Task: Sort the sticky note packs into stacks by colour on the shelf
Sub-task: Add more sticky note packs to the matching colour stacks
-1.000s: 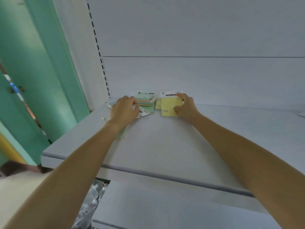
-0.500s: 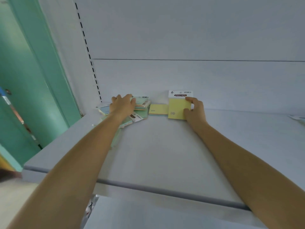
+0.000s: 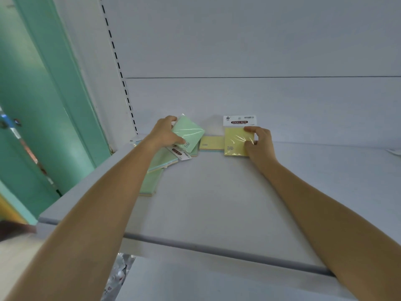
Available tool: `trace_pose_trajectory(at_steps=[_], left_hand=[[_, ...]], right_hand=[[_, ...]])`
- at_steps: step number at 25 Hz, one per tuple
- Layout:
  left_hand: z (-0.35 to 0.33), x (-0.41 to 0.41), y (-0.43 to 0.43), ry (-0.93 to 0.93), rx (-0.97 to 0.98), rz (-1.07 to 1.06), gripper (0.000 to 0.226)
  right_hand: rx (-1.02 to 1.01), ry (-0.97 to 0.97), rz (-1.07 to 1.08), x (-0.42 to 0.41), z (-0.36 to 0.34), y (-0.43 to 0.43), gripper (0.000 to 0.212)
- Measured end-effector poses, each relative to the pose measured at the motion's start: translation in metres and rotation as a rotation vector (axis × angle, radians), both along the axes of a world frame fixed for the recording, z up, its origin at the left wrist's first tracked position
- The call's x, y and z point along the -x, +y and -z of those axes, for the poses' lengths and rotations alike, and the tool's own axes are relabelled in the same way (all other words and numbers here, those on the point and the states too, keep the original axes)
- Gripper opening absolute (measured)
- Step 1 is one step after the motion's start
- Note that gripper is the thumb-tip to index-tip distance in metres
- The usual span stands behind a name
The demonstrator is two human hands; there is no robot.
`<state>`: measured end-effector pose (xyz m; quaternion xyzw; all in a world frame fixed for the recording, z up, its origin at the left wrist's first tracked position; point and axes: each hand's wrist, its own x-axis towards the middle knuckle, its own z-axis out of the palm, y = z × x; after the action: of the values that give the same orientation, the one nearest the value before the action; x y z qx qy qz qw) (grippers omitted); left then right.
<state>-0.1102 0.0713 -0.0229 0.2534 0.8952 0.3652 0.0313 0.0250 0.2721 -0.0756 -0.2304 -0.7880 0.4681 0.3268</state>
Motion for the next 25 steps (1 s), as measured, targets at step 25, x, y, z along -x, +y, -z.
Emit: trace_pose_trajectory(at_steps=[25], left_hand=[[0.011, -0.153, 0.144, -0.184, -0.581, 0.259, 0.032]], right_hand=[[0.079, 0.015, 0.106, -0.212, -0.032, 0.122, 0.047]])
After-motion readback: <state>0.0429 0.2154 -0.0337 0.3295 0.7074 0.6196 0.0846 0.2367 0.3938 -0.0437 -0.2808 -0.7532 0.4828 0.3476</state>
